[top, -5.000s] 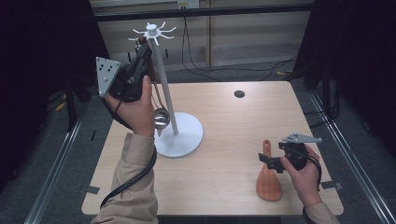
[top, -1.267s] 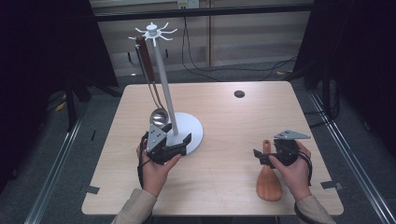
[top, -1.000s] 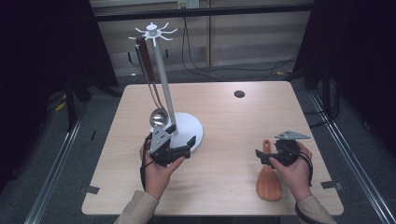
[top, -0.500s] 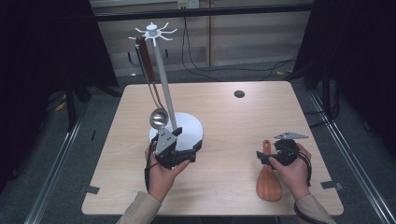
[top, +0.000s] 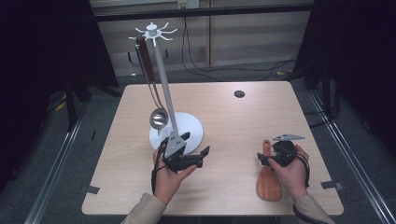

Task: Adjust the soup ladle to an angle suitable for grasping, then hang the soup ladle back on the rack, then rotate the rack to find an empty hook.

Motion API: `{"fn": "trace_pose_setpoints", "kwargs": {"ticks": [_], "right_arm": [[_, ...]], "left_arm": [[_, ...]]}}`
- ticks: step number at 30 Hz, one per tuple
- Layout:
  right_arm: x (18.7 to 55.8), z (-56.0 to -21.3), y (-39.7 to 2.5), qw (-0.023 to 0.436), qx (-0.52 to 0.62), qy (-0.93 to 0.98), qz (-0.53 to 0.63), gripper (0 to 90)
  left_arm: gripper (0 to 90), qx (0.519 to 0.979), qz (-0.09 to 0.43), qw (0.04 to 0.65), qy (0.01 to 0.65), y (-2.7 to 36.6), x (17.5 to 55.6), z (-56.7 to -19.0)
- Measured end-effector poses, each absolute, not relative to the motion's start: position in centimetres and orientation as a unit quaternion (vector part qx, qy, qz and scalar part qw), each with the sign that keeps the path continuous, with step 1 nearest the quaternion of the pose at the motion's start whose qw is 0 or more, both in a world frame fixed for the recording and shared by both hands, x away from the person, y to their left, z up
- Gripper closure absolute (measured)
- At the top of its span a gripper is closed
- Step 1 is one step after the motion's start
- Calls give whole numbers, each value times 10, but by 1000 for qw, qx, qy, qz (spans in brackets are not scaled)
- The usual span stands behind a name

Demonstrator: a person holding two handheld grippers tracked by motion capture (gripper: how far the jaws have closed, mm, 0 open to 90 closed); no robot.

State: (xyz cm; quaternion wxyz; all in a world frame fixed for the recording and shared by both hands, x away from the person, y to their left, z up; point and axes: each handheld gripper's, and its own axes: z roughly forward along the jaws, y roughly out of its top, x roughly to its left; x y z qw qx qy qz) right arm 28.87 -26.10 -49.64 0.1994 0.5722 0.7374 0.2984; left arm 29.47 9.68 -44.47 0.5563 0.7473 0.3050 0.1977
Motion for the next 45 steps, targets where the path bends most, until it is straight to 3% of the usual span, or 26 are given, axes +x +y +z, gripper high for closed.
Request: {"fn": "trace_pose_setpoints", "kwargs": {"ticks": [8,16,29,33,38,41,43,45], "right_arm": [[299,-500,-258,210,579,739,272,352],[308,-497,-248,209,577,742,269,584],[316,-493,-216,158,515,794,282,658],[319,-492,-210,148,513,797,283,644],[323,-493,-201,157,503,806,271,537],[327,-491,-198,151,503,809,263,576],[330,-490,-198,147,503,812,257,655],[333,-488,-198,137,503,816,250,658]], "left_arm": [[141,749,189,555,309,90,296,-451],[147,756,186,547,308,88,295,-454],[147,755,185,545,315,94,298,-454],[147,754,182,545,320,94,298,-455],[147,756,173,545,318,91,298,-457],[147,758,169,543,319,89,298,-460],[147,762,166,540,317,88,298,-461],[147,760,164,544,316,87,298,-461]]}}
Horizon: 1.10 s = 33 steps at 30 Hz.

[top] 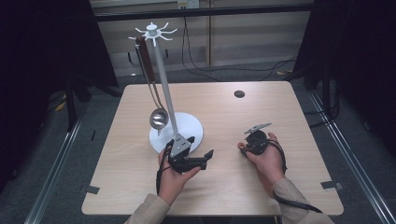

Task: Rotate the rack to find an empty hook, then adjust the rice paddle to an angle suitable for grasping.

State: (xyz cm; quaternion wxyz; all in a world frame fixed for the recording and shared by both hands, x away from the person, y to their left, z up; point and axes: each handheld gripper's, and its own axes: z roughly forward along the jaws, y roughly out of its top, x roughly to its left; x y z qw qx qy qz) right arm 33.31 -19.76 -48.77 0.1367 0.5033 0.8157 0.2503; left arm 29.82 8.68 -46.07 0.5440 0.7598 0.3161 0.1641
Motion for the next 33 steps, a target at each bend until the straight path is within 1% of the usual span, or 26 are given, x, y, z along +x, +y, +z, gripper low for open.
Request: {"fn": "trace_pose_setpoints", "kwargs": {"ticks": [8,12,15,19,23,28,33], "right_arm": [[339,-484,-191,128,513,818,228,667],[340,-485,-190,131,510,817,236,668],[340,-487,-194,118,512,810,261,669],[337,-486,-198,125,514,800,284,669],[330,-476,-200,142,509,785,323,669],[319,-460,-202,149,500,767,374,668],[309,-448,-198,159,484,756,411,669]], "left_arm": [[147,765,155,537,320,85,297,-465],[147,769,152,536,315,83,296,-466],[150,768,148,536,318,82,296,-468],[159,772,145,533,314,81,297,-470],[151,770,135,539,314,79,298,-470],[142,775,123,533,317,73,295,-471],[128,773,110,540,314,66,296,-474]]}}
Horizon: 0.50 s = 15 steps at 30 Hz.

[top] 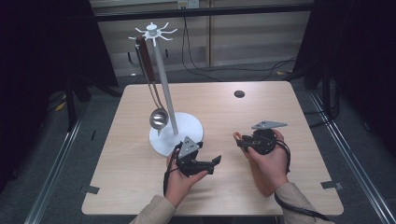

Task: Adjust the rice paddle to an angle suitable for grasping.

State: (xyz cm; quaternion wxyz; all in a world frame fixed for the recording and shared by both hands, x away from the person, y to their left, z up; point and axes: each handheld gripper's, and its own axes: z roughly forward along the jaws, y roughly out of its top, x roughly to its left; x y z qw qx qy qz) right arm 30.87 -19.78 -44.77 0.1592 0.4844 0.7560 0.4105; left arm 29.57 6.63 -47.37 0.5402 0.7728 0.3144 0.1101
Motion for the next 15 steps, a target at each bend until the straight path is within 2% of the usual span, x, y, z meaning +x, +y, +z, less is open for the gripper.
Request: {"fn": "trace_pose_setpoints", "kwargs": {"ticks": [11,15], "right_arm": [[299,-436,-191,168,465,749,441,669],[294,-431,-189,176,455,746,454,669]], "left_arm": [[119,756,65,560,333,57,298,-476],[119,754,67,561,335,54,299,-473]]}}
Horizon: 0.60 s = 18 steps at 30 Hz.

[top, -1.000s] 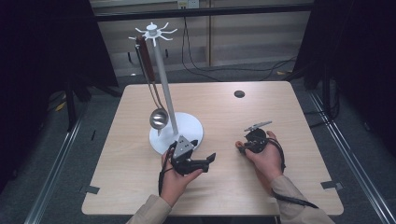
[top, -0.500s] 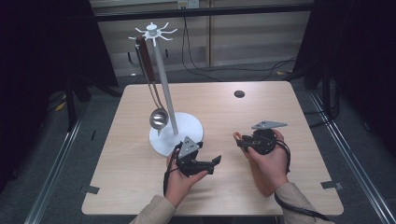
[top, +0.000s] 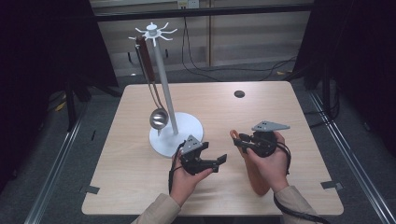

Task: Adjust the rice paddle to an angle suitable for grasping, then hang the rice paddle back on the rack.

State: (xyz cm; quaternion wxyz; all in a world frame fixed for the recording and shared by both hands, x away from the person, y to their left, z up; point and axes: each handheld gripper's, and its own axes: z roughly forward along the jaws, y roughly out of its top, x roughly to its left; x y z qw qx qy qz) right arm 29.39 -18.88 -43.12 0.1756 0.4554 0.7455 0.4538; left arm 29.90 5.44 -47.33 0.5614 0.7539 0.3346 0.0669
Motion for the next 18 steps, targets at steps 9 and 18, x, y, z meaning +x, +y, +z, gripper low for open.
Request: {"fn": "trace_pose_setpoints", "kwargs": {"ticks": [9,18], "right_arm": [[285,-417,-179,195,434,733,486,669],[282,-412,-178,207,428,722,503,670]], "left_arm": [[137,754,67,565,329,51,299,-467],[155,750,67,571,327,47,297,-462]]}}
